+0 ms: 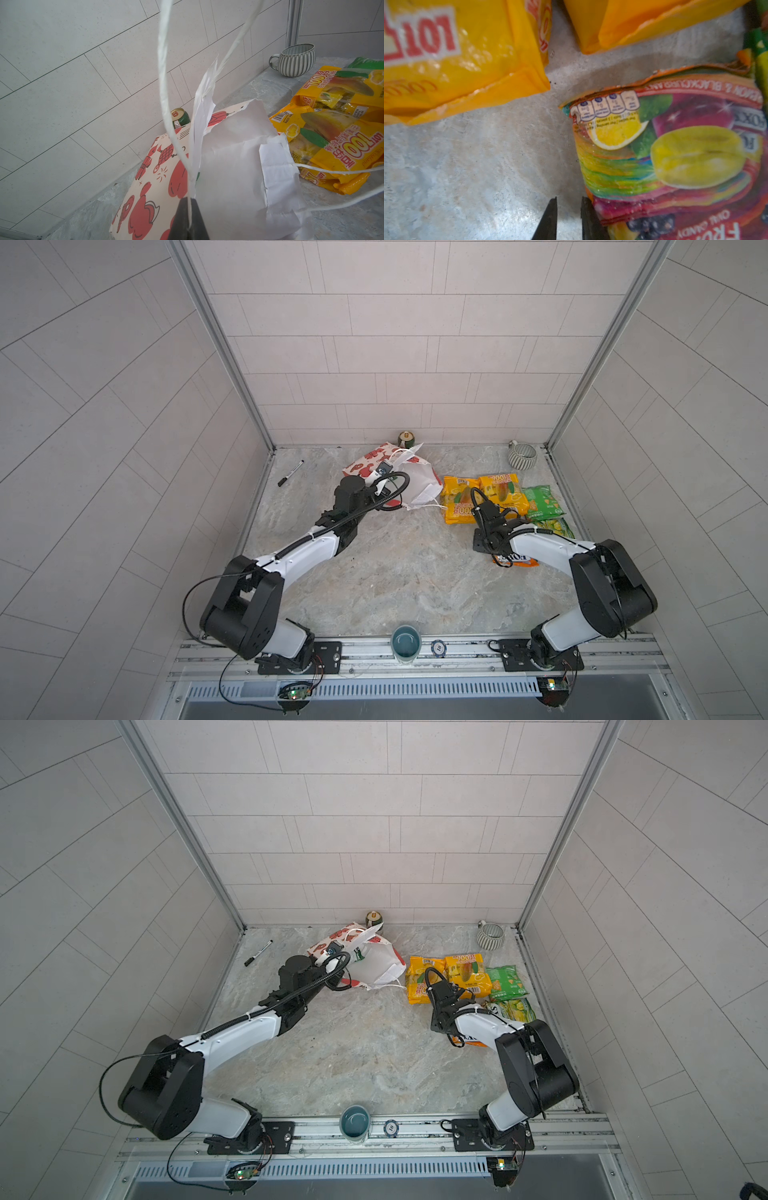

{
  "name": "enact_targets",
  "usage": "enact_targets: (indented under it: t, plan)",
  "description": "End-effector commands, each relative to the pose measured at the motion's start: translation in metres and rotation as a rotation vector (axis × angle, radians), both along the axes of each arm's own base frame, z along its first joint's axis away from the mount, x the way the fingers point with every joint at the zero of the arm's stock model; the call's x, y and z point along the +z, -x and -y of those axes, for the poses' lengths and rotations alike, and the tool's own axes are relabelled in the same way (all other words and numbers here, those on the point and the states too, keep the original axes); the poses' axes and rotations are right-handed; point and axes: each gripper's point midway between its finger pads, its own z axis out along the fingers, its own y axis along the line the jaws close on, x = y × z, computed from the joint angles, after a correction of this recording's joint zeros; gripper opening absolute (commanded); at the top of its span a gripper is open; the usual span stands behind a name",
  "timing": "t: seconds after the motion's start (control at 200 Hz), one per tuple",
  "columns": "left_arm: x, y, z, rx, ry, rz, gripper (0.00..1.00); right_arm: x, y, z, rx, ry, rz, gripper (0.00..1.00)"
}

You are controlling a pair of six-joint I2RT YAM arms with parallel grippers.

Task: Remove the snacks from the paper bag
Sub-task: 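Move the right gripper back over the bag and lower it inside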

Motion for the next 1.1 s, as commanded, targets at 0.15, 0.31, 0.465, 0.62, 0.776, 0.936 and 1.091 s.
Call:
enact_targets:
  t: [0.15,0.31,0.465,0.62,0.776,0.936,1.091]
  plan:
    - [0.009,0.003,-0.001,-0.014,0.024,0.026,0.0,0.084,-0.021,-0.011,0.017,-0.1,0.208,0.29]
    - [0.012,0.007,0.011,-0.084,0.042,0.008,0.0,0.151,-0.04,-0.056,0.191,-0.284,0.474,0.29]
    - [0.01,0.017,0.029,-0.202,0.048,-0.002,0.0,0.203,-0.056,-0.125,0.407,-0.397,0.72,0.26]
    - [-0.001,0.032,0.048,-0.35,0.023,-0.003,0.0,0.213,-0.078,-0.182,0.518,-0.434,0.76,0.23]
    - [-0.012,0.048,0.063,-0.483,0.011,-0.012,0.0,0.194,-0.109,-0.196,0.436,-0.493,0.816,0.2]
    - [-0.015,0.049,0.064,-0.493,0.0,-0.011,0.0,0.158,-0.126,-0.196,0.338,-0.496,0.868,0.2]
    - [-0.013,0.051,0.061,-0.48,-0.023,-0.003,0.0,0.127,-0.126,-0.195,0.294,-0.47,0.897,0.2]
